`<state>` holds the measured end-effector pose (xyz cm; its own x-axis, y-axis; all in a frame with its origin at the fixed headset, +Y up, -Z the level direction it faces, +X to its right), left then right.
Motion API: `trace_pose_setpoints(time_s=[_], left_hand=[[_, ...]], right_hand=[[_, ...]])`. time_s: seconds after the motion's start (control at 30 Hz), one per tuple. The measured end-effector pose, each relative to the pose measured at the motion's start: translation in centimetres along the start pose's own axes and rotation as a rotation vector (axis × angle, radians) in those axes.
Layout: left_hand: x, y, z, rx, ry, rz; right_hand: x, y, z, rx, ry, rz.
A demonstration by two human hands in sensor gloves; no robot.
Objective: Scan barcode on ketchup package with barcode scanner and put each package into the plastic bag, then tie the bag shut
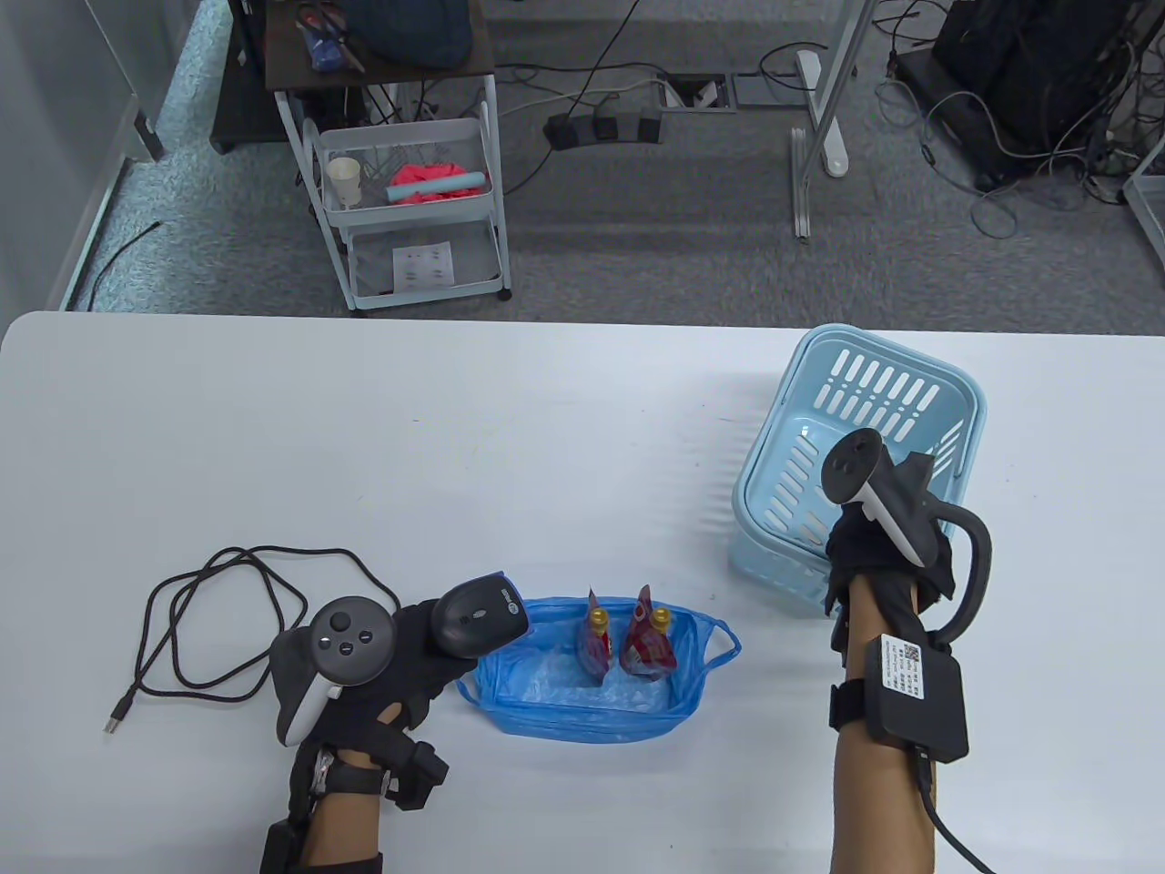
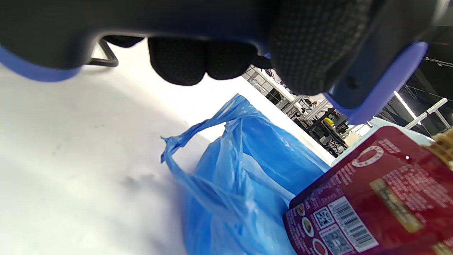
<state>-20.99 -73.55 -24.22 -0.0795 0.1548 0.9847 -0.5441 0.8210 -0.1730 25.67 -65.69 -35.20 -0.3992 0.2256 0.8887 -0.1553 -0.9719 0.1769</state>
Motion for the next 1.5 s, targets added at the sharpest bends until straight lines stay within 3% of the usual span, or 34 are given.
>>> trace_pose_setpoints(time_s=[0.27,0.57,1.13,1.5], left_hand=[[0.0,0.0,0.0,0.01,-0.004,0.0],[0.0,0.0,0.0,0.02,-0.011,0.0],[0.0,0.1,0.1,0.035,-0.015,-0.004],[0.1,0.3,0.2,0.059,-0.022,-0.011]], right_hand=[[0.4,-0.7,0.4,-0.048,-0.021,0.04],[2.8,-4.4,-0.4,-0.113,-0.086,0.159],[9.6,-12.5,-2.5,-0.216,-0.249,0.397],[14.3,-14.0,-7.0,-0.215,-0.433,0.46]])
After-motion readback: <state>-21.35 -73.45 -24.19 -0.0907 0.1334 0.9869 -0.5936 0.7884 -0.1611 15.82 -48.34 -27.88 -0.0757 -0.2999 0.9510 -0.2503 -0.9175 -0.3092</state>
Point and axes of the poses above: the tracker on the back of each hand, its own z axis roughly to the little-finger side, its own x axis roughly from the fingertips to the wrist, y = z × x, the point moved 5 cm from there along -x, roughly from the wrist to the fingertips, and after that the axes turned 6 degrees about -x, right-handed, at the moved point
